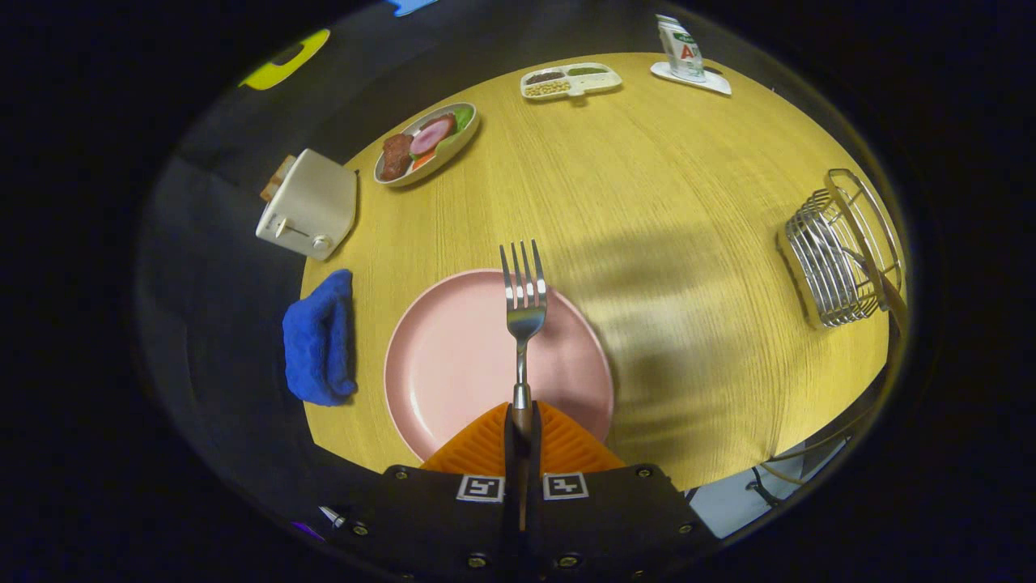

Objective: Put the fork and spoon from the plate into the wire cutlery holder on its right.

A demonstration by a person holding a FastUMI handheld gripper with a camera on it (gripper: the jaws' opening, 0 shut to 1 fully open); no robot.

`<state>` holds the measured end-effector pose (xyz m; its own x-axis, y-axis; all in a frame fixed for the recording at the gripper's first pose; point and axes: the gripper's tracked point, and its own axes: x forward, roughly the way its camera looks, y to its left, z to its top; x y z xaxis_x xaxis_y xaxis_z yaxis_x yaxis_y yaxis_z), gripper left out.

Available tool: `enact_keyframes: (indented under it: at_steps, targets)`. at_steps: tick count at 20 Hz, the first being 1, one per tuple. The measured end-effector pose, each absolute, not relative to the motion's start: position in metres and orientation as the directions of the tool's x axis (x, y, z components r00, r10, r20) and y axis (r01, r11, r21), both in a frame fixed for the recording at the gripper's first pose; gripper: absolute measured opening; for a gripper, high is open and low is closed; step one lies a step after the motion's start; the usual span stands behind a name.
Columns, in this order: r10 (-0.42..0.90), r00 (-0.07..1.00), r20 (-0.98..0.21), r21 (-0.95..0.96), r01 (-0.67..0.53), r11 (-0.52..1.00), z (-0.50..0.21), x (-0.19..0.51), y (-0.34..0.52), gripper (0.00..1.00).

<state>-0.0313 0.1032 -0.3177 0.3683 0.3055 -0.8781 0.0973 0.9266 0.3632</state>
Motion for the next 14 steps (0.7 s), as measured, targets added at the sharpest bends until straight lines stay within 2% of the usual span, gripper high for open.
enact_keyframes:
  at_steps: [14]
  targets:
    - [0.27, 0.515, -0.813, 0.469, 0.306, 0.828, -0.27, -0.023, 0.007, 0.03]
